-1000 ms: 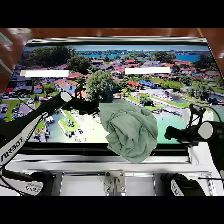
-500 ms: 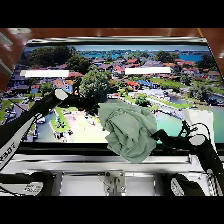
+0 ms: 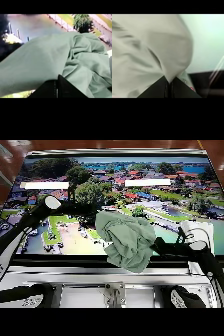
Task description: Fold the shirts.
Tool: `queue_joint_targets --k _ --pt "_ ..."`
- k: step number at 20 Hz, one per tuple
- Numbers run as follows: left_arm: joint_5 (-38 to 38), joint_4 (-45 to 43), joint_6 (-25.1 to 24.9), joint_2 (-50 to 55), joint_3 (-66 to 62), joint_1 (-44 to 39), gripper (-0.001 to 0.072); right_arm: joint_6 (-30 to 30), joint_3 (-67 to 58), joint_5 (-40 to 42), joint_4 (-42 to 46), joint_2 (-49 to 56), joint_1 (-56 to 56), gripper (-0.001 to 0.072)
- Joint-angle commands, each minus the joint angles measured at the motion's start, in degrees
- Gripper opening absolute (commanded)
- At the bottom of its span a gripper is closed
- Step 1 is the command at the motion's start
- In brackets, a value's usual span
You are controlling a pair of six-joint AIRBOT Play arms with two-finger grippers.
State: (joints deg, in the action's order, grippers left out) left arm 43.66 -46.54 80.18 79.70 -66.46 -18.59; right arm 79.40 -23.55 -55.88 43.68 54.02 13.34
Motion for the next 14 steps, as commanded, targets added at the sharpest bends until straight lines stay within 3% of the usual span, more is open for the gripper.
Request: queue_joint_targets --k 1,8,11,14 --pt "-0.24 -4.31 -1.77 -7.45 -4.81 1.18 0.0035 -9.68 -13.49 -6.10 -0.31 -5.73 0.04 0.0065" --pt "-5.90 -4.28 -1.73 -28.15 -24.70 7.61 0.0035 -9.35 -55.25 -3.23 -0.55 -14.32 0.04 0.0065" --pt "-5.05 -4.52 -1.73 -34.34 -27.17 7.56 0.0035 -6.97 -64.15 -4.22 -1.95 -14.60 0.04 0.0065" --pt "2.08 -8.66 -1.42 -39.36 -27.17 7.56 0.0034 -5.35 -67.89 -10.51 -1.64 -14.73 0.04 0.0065"
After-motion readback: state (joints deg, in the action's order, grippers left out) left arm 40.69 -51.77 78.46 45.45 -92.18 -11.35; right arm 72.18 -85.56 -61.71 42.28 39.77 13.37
